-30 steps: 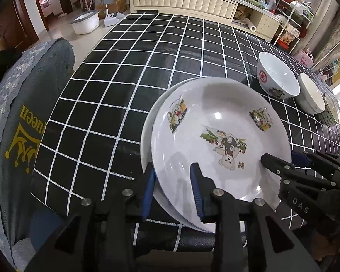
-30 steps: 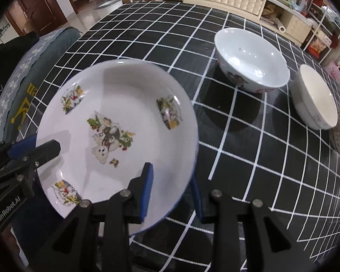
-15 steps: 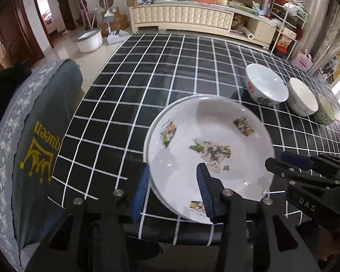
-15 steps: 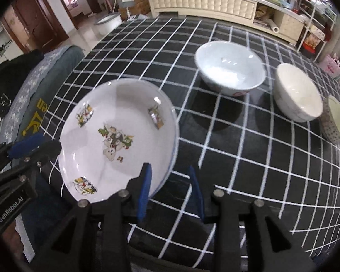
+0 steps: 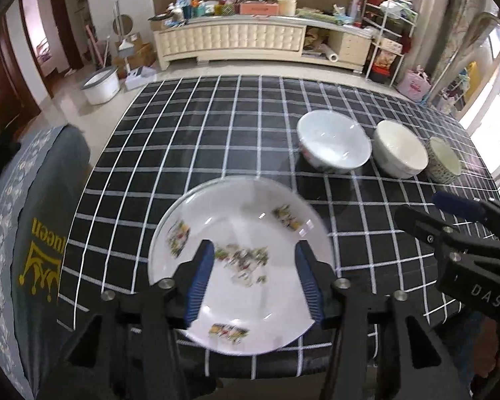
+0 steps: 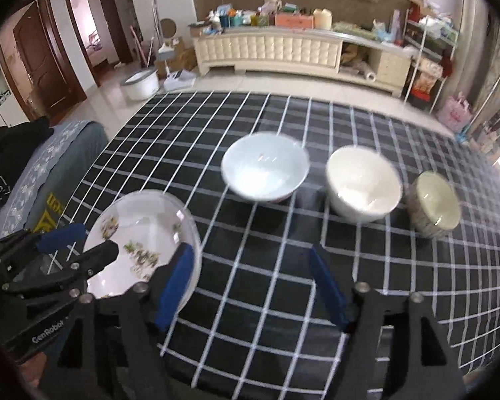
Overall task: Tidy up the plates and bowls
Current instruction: 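Open the left tool to release the plate rim and withdraw, then move the left tool to the plain white bowl and grip its rim, then lift the plain white bowl and carry it beside the plate stack, then lower the white bowl onto the table and open the left tool, then move the left tool to the blue-patterned white bowl and grip its rim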
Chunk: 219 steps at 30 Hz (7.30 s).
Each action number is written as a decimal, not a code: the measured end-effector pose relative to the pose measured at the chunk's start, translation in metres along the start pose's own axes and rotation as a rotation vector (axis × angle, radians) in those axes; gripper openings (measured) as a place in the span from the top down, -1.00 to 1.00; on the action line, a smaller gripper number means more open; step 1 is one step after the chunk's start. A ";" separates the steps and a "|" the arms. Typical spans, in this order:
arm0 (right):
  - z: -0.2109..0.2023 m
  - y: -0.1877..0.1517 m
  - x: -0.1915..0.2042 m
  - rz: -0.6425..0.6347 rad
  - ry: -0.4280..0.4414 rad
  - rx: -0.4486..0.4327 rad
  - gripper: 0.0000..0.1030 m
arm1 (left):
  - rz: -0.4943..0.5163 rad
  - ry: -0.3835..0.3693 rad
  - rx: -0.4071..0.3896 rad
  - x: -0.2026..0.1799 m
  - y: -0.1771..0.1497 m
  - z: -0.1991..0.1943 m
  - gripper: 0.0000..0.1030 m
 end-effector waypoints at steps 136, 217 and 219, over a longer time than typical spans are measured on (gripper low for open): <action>0.064 -0.100 -0.048 0.231 0.067 0.257 0.56 | 0.174 -0.122 0.297 -0.111 -0.064 0.086 0.79; 0.066 0.014 -0.179 0.163 -0.057 0.148 -0.08 | 0.227 -0.117 0.125 -0.202 0.105 0.116 0.26; 0.075 0.012 -0.178 0.145 -0.052 0.160 -0.08 | 0.231 -0.117 0.141 -0.204 0.104 0.125 0.26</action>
Point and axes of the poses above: each gripper's, at about its wrist camera, not at the fingertips, and z roughly the way its jaws point, x to its left, y to its top, the point moved 10 cm from there along z, roughly the way its jaws point, and after that the axes turned 12 degrees about -z, right-handed, at the moved point
